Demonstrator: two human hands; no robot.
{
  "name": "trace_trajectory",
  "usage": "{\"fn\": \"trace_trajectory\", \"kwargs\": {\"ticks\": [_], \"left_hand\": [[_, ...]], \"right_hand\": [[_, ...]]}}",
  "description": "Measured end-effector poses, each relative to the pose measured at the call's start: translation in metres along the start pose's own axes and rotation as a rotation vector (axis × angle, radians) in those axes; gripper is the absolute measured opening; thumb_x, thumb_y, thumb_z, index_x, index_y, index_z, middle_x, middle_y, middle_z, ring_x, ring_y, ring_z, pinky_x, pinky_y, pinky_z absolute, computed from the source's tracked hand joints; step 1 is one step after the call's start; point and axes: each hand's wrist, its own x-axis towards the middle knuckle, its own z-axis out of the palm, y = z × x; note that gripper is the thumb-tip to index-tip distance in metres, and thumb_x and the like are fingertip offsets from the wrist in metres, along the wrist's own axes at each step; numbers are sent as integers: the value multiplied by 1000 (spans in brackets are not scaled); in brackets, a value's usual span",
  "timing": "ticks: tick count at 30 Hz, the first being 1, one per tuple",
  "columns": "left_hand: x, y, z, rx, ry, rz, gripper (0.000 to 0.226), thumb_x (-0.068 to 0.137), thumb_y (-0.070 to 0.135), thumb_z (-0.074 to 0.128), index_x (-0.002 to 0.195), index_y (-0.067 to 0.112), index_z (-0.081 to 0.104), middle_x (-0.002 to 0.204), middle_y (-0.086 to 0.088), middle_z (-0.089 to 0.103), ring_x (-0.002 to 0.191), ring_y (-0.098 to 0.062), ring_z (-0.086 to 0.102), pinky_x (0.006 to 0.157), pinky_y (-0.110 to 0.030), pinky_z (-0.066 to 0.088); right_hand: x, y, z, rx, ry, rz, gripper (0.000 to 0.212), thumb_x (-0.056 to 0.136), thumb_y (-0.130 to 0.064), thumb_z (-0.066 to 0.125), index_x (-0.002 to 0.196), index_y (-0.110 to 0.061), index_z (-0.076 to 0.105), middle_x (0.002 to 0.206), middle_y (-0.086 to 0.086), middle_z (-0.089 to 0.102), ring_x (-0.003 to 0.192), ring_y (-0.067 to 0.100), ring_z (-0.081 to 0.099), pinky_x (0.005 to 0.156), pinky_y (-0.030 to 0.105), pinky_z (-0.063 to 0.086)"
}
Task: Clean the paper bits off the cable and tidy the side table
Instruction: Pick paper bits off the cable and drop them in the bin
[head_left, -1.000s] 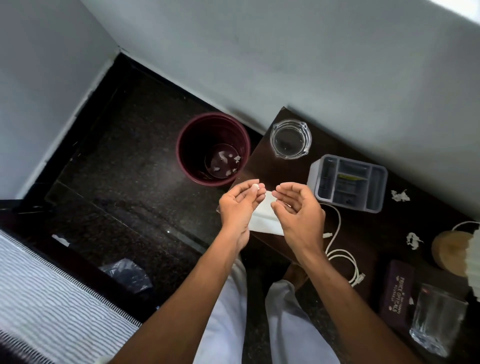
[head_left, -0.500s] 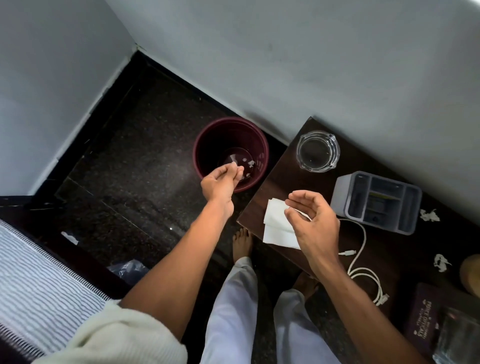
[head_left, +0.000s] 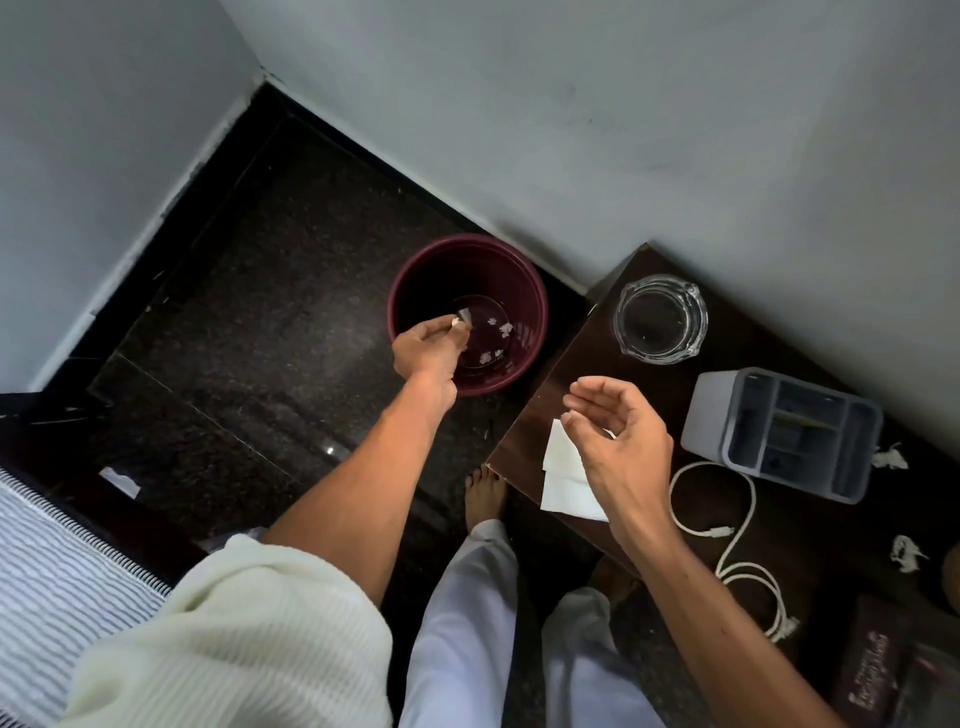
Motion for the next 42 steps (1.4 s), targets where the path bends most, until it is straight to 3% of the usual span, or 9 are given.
{"fn": "trace_trajectory", "kwargs": {"ticks": [7, 11, 16, 23, 28, 31, 34, 38, 42], "left_hand": [[8, 0, -7, -130, -110, -105, 30, 101, 1, 57, 131, -1, 61, 117, -18, 66, 109, -31, 70, 91, -34, 60], [-8, -1, -15, -266, -227, -126, 40, 104, 30, 55, 134, 4, 58, 121, -13, 69, 109, -25, 71, 96, -37, 57], [-48, -11, -16, -346, -338, -142, 45, 103, 44, 52, 130, 10, 62, 124, -12, 72, 115, -23, 71, 98, -36, 56], [-124, -38, -3, -275, -410, -183, 42, 102, 45, 54, 120, 10, 69, 114, -10, 78, 106, -18, 75, 88, -31, 58], [-178, -76, 14, -163, -439, -240, 41, 100, 45, 55, 114, 10, 71, 105, -7, 80, 96, -16, 77, 81, -30, 59], [-207, -101, 29, -101, -446, -266, 37, 103, 42, 52, 108, 10, 72, 96, -6, 79, 85, -13, 77, 80, -30, 58], [-228, -121, 41, -43, -468, -287, 34, 104, 38, 52, 106, 10, 71, 92, -6, 78, 76, -11, 74, 76, -28, 59], [-248, -140, 53, 27, -501, -286, 31, 102, 37, 55, 105, 10, 72, 90, -5, 80, 74, -10, 74, 67, -24, 60], [-263, -149, 65, 87, -527, -279, 30, 102, 36, 56, 106, 10, 71, 89, -4, 79, 74, -10, 74, 71, -25, 58]], "right_hand": [[9, 0, 11, 35, -18, 16, 33, 85, 6, 72, 110, -15, 68, 104, -5, 74, 96, 2, 72, 80, 11, 54], [9, 0, 15, 67, -17, 26, 36, 86, 8, 70, 115, -14, 66, 108, -3, 73, 101, 4, 71, 86, 17, 57], [5, 1, 11, 78, 19, 41, 38, 85, 8, 69, 116, -14, 66, 110, -4, 73, 102, 4, 71, 88, 19, 57], [-18, 12, -27, 3, 120, 25, 35, 82, 8, 67, 107, -16, 69, 101, -5, 73, 93, 3, 71, 77, 12, 54], [-43, 40, -88, -94, 279, 66, 21, 84, 3, 68, 97, -14, 73, 88, -9, 74, 81, -3, 69, 71, 6, 50], [-51, 56, -133, -198, 422, 132, 18, 84, -2, 69, 93, -17, 74, 85, -11, 74, 79, 0, 69, 75, 18, 55], [-47, 69, -177, -220, 530, 175, 18, 85, -2, 67, 94, -17, 73, 83, -10, 72, 82, 11, 71, 76, 15, 51], [-26, 83, -224, -262, 578, 187, 21, 90, -1, 63, 108, -9, 70, 97, 1, 72, 90, 16, 68, 78, 14, 45], [3, 94, -248, -330, 615, 133, 27, 90, 3, 62, 116, 0, 66, 112, 15, 71, 97, 24, 69, 76, 11, 39]]}}
